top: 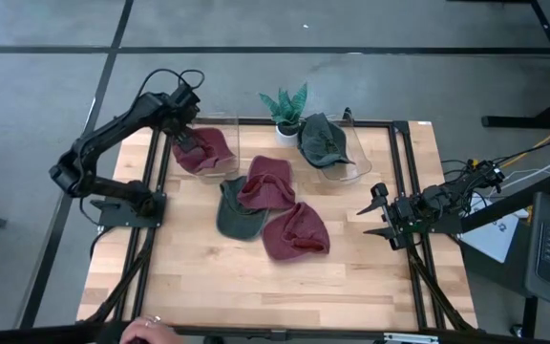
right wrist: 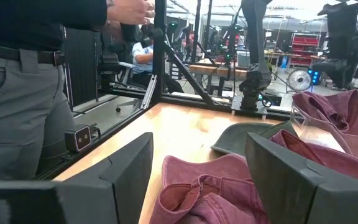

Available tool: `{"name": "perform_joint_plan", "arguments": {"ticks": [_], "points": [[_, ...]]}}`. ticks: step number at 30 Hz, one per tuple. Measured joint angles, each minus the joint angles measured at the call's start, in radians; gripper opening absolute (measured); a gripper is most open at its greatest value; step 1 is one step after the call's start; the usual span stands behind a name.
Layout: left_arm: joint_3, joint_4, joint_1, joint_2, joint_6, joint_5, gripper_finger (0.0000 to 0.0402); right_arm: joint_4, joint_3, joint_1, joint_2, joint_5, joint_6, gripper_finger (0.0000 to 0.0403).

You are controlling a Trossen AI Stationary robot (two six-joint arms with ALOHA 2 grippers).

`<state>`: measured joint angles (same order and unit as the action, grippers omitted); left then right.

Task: Pick & Place hat
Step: Put the bottom red cap into the left bin

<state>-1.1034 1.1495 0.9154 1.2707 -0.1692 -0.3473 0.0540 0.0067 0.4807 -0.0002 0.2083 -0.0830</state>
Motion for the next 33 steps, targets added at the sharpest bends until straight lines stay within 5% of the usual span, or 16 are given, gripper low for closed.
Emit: {"name": "perform_joint_plan", "arguments": {"ticks": [20, 33], "points": [[0.0, -0.031, 0.069, 0.152, -0.088, 0.051, 0.0175, 0.0, 0.0, 0.0, 0.0, 0.0, 0.0, 0.0252], [0.0, -0.084, 0.032, 0.153, -0.159, -0.007, 0.0009, 0.0, 0.0, 0.0, 0.0, 0.0, 0.0, 0.0252]]}}
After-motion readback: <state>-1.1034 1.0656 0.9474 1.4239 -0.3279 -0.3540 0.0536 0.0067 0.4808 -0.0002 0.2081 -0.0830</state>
